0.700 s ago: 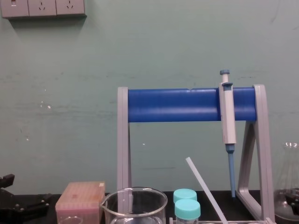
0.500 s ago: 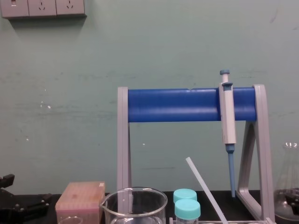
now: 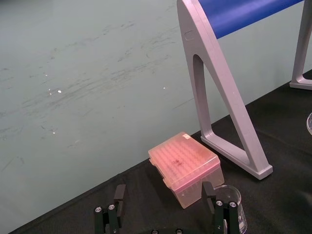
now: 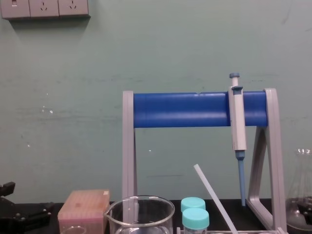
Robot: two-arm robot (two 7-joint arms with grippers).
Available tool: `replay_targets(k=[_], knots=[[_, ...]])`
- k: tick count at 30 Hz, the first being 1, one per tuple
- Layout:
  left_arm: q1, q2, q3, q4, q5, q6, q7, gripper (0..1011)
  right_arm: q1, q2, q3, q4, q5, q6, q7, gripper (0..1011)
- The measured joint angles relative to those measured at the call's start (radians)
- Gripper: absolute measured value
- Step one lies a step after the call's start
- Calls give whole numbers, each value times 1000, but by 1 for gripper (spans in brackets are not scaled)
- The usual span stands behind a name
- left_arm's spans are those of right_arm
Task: Pick up the stirring rod with one hand, then place it down.
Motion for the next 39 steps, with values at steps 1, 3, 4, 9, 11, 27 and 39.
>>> replay_targets(k=[1, 3, 4, 9, 11, 27, 39], knots=[[0, 0, 0, 0, 0, 0, 0, 1000, 0, 0, 0, 0, 0, 0, 0, 1003], [0, 0, 0, 0, 0, 0, 0, 1000, 0, 0, 0, 0, 0, 0, 0, 1003], [0, 0, 0, 0, 0, 0, 0, 1000, 0, 0, 0, 0, 0, 0, 0, 1003], [0, 0, 0, 0, 0, 0, 0, 1000, 0, 0, 0, 0, 0, 0, 0, 1003], [0, 0, 0, 0, 0, 0, 0, 1000, 0, 0, 0, 0, 0, 0, 0, 1003], [0, 0, 0, 0, 0, 0, 0, 1000, 0, 0, 0, 0, 0, 0, 0, 1003], [0, 0, 0, 0, 0, 0, 0, 1000, -6, -1, 64, -57, 153, 45, 165, 1003]])
